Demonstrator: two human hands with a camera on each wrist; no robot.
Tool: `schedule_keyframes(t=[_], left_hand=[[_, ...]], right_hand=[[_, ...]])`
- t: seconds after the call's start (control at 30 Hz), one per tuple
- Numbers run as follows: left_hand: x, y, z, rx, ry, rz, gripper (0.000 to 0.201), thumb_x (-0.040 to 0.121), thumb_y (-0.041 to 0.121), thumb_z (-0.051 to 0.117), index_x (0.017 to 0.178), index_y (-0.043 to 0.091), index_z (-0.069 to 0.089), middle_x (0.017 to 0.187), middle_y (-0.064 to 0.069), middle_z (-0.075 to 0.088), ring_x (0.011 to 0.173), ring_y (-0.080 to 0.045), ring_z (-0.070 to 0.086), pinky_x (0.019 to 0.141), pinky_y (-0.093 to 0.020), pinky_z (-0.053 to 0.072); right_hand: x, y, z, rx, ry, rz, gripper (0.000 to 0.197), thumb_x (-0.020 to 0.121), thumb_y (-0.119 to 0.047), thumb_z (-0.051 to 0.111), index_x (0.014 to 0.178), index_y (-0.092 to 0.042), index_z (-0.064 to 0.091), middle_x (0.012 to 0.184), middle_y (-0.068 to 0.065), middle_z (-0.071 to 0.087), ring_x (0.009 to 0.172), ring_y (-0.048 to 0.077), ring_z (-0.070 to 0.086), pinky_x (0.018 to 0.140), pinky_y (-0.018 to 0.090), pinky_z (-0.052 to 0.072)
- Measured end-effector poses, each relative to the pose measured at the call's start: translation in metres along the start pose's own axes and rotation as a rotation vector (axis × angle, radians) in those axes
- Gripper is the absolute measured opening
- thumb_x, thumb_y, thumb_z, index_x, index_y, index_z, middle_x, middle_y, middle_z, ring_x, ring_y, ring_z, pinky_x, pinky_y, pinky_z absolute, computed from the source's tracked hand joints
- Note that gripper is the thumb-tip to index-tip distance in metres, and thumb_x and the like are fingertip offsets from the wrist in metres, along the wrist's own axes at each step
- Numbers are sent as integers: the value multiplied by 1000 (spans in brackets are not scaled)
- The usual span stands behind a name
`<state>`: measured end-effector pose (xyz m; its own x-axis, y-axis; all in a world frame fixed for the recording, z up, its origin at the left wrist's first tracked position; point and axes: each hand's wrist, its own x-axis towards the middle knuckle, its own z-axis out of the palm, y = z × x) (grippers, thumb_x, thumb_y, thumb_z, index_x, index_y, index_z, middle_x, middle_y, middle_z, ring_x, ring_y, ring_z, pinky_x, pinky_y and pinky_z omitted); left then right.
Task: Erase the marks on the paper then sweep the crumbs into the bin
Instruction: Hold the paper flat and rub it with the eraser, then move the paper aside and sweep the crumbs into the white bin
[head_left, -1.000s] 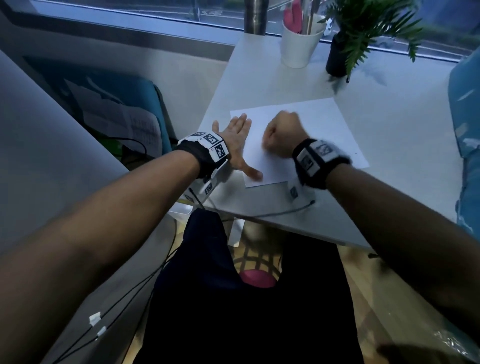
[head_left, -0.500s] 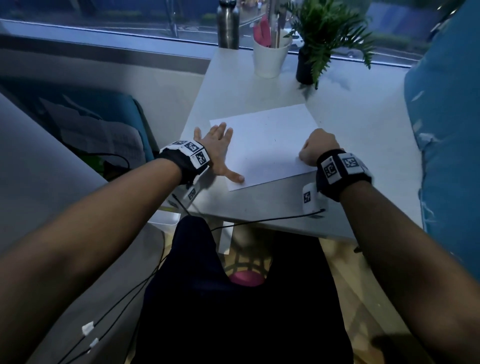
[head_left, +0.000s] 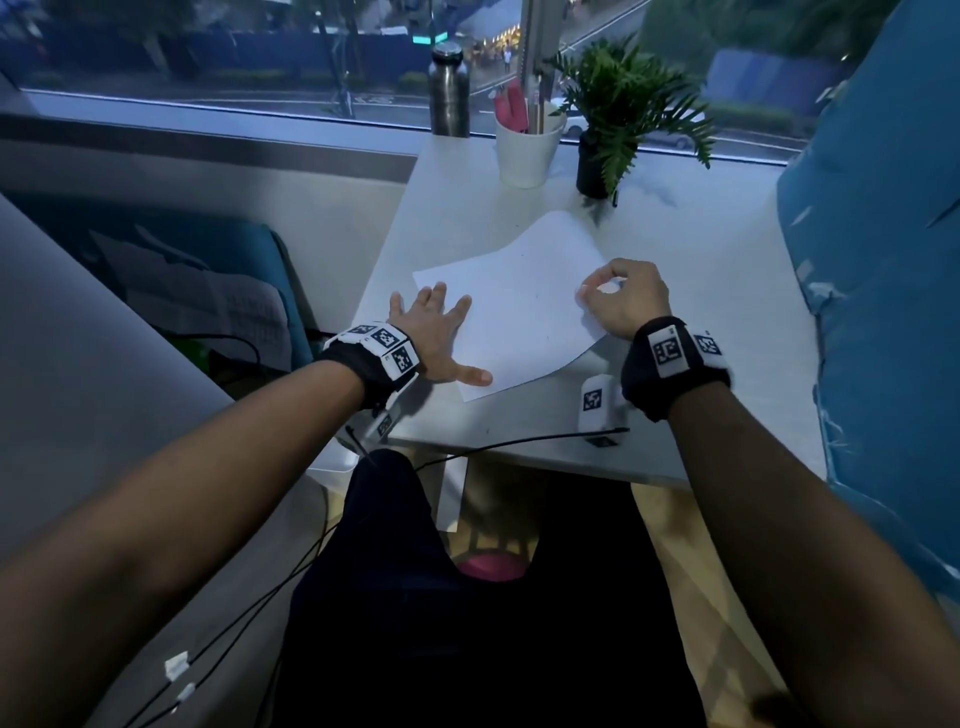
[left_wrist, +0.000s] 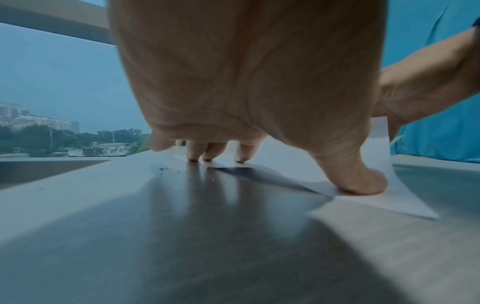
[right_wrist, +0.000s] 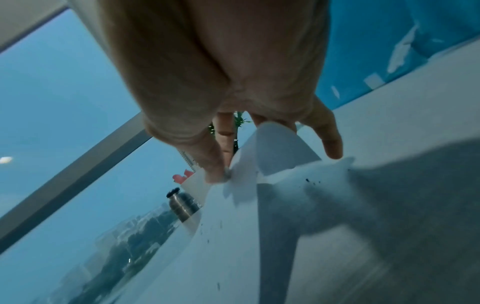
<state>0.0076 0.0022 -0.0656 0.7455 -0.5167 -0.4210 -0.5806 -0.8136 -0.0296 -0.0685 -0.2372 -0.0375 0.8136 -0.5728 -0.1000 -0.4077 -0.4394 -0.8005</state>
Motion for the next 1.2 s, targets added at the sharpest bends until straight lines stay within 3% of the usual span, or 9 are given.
schedule_keyframes(t=[0.13, 0.37, 0.63, 0.77, 0.83, 0.9, 1.03, 1.13, 1.2], left_hand=[[-1, -1, 5, 4, 15, -4, 130, 60, 96, 41, 155, 24, -11, 161, -16, -15, 150, -33, -9, 115, -64, -2], [2, 1, 7, 32, 20, -22, 133, 57, 99, 39, 155, 23, -10, 161, -17, -14, 150, -35, -6, 113, -63, -4], [-3, -6, -20, -354, 299, -15, 92, 71, 67, 70, 145, 21, 41, 143, -7, 51, 127, -29, 51, 104, -46, 41], [-4, -18, -56, -634, 636, 32, 30, 82, 45, 73, 91, 17, 77, 90, -3, 76, 85, -19, 70, 82, -35, 55], [-4, -22, -75, -757, 781, 54, 19, 90, 27, 66, 83, 13, 77, 81, -4, 75, 74, -18, 69, 78, -35, 56], [-3, -25, -93, -904, 887, 57, 16, 91, 13, 62, 104, 14, 72, 101, -5, 73, 81, -14, 68, 80, -30, 56], [-2, -38, -124, -1137, 915, 55, 74, 77, 22, 82, 138, 26, 42, 144, 1, 45, 111, -13, 56, 86, -25, 51], [-5, -41, -141, -1176, 885, 127, 49, 72, 27, 85, 116, 24, 65, 122, 4, 67, 97, -3, 64, 88, -32, 54], [-9, -36, -147, -1255, 869, 186, 20, 81, 17, 79, 99, 18, 71, 103, -2, 73, 73, 6, 65, 72, -23, 55]], right_hand=[[-1, 1, -11, 390, 19, 142, 7, 75, -20, 77, 70, -21, 71, 80, 5, 66, 65, 17, 57, 57, 27, 48], [11, -5, -31, 416, 84, 317, 30, 60, -8, 79, 89, 0, 76, 77, 7, 64, 68, 17, 57, 57, 27, 46], [-12, -66, -64, -2, 194, -377, 15, 76, -23, 79, 88, -16, 78, 87, 0, 73, 86, 9, 67, 86, 17, 53], [-21, -101, -80, -45, 186, -698, 15, 78, -25, 77, 89, -16, 78, 88, -7, 72, 84, 7, 66, 85, 14, 51], [-25, -116, -85, -113, 194, -829, 15, 79, -27, 76, 89, -16, 79, 93, -4, 75, 89, 8, 66, 91, 19, 49], [-26, -128, -92, -163, 247, -915, 16, 80, -26, 75, 90, -15, 79, 96, -1, 76, 88, 4, 62, 90, 11, 42], [-28, -145, -103, -121, 294, -992, 16, 80, -27, 74, 90, -15, 79, 97, -1, 76, 93, 15, 65, 88, 25, 48], [-26, -151, -109, 9, 306, -968, 18, 79, -28, 76, 92, -15, 79, 95, -3, 75, 93, 10, 66, 89, 22, 50], [-22, -153, -116, 112, 321, -922, 18, 78, -29, 77, 90, -16, 78, 94, -5, 73, 92, 7, 66, 87, 20, 51]])
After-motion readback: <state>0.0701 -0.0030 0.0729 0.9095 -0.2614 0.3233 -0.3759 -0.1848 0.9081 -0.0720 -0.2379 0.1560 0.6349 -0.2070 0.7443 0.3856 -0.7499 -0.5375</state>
